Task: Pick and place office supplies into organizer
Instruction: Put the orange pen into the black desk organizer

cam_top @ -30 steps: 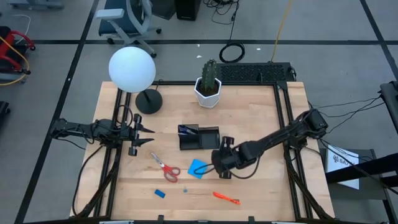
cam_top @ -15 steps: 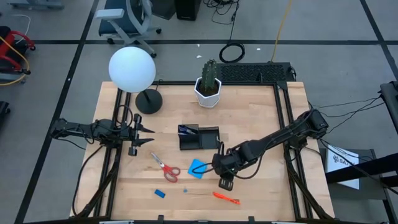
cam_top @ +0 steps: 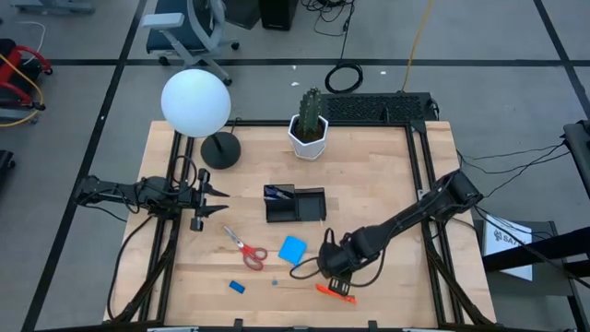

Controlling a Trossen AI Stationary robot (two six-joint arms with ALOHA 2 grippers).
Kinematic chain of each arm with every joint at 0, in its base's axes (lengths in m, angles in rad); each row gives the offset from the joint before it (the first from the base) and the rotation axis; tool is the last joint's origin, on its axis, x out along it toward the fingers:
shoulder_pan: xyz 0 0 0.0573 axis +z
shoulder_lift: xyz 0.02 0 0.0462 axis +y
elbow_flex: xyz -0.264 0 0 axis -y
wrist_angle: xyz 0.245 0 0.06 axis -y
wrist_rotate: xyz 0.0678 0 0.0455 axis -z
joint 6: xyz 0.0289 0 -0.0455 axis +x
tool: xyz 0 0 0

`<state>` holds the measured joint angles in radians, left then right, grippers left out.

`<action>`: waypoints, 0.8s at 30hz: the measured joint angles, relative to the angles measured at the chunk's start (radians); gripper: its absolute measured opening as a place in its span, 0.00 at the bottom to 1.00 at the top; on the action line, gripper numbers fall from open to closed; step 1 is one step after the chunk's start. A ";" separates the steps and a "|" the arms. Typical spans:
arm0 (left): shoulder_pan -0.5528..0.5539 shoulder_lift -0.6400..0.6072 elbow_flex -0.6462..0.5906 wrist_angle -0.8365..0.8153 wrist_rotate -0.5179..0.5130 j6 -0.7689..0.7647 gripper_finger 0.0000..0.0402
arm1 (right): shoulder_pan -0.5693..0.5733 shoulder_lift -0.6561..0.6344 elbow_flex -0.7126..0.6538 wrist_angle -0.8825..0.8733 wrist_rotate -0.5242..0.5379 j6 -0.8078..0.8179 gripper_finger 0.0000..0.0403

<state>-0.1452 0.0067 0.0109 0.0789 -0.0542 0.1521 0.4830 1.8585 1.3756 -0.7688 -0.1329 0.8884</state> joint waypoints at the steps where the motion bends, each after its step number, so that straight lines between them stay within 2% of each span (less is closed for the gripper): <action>1: 0.000 0.000 0.000 0.000 0.000 0.000 0.36 | 0.008 0.010 0.013 -0.020 0.001 0.011 0.22; 8: 0.000 0.000 0.000 0.000 0.000 0.000 0.36 | 0.053 0.092 0.162 -0.181 0.007 0.042 0.22; 17: 0.000 0.000 0.000 0.000 0.000 0.000 0.36 | 0.082 0.200 0.316 -0.191 0.032 0.037 0.22; 24: 0.000 0.000 0.000 0.000 0.000 0.000 0.36 | 0.104 0.259 0.377 -0.189 0.028 0.027 0.22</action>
<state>-0.1454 0.0065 0.0109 0.0789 -0.0544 0.1522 0.5865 2.1175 1.7523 -0.9583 -0.1051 0.9149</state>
